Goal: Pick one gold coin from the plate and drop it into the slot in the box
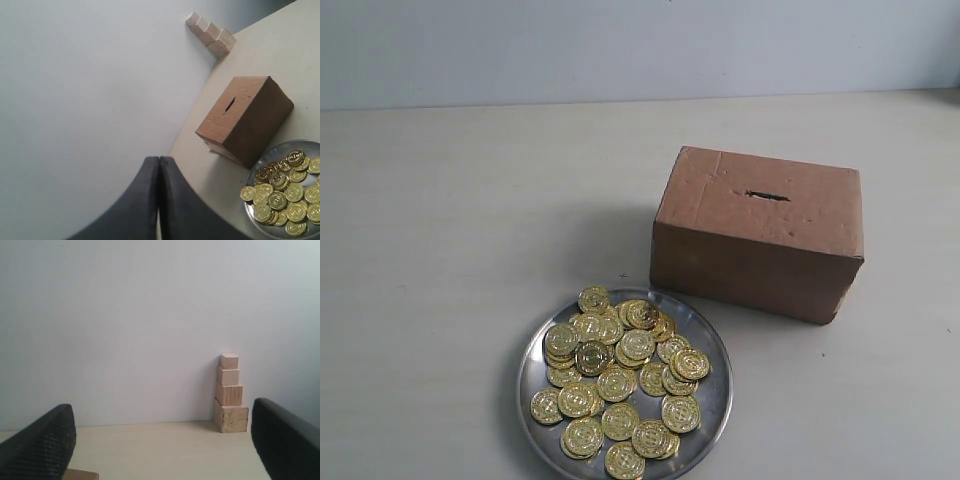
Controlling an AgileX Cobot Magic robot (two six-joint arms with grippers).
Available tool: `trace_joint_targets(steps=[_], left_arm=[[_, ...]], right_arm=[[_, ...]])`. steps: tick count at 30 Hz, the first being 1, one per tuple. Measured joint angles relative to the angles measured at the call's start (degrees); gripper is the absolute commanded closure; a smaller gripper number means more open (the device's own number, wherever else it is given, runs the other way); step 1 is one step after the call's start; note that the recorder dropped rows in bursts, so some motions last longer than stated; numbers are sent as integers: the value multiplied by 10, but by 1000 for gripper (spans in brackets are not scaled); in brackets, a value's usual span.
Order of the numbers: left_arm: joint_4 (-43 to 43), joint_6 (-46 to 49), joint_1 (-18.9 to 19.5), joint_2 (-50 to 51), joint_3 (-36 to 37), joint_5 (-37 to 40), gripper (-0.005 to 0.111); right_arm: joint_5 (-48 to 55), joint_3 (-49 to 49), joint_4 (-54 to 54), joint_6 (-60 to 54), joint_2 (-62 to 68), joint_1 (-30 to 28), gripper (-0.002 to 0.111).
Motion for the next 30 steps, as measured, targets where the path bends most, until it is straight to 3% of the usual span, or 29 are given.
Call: trace_joint_targets(steps=[9,12,19,21,25,27,30], left_arm=[[-3,0,0,-1,18,-8,107],[-3,0,0,-2,60,-116,107],[-6,0,0,-1,160,-508,107],[37,0,0,0,200,-601,107],[137,0,0,0,252,-631,107],[197,0,0,0,316,-631,107],[213,0,0,0,371,-631,107]], right_arm=[[0,23,28,0,0,0,19],[0,41,42,0,0,0,19],[2,91,53,0,0,0,19],[2,95,54,0,0,0,19],[2,97,55,0,0,0,19],[2,97,55,0,0,0,19],[0,102,57,0,0,0,19]])
